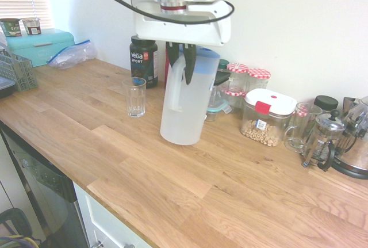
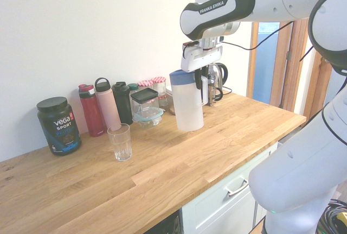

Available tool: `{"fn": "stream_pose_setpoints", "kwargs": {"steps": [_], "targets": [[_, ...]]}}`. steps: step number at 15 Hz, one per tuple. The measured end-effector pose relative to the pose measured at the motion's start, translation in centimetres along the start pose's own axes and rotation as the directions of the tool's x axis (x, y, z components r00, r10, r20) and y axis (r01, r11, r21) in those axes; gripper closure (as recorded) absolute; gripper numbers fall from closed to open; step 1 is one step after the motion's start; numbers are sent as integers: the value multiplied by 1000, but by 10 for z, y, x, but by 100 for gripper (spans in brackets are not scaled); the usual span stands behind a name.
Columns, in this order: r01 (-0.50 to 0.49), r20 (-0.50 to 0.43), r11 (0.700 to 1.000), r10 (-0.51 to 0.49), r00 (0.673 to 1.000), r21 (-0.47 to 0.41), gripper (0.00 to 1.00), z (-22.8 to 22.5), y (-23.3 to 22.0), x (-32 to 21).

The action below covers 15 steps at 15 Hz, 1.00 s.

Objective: Pour me some water

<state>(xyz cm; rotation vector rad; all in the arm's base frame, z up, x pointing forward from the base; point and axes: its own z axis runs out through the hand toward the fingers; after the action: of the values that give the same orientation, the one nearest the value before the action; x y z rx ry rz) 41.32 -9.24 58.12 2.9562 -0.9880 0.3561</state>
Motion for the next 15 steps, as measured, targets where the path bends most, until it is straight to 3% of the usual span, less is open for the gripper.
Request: {"fn": "stream_pose_setpoints", "kwargs": {"steps": [6,10,15], "targets": [[236,-62,963,-245,968,-129,100,-4,-74,-54],[315,-76,935,-330,941,-161,100,-4,-119,-91],[416,-53,869,-444,895,-268,100,21,-163,-128]]}}
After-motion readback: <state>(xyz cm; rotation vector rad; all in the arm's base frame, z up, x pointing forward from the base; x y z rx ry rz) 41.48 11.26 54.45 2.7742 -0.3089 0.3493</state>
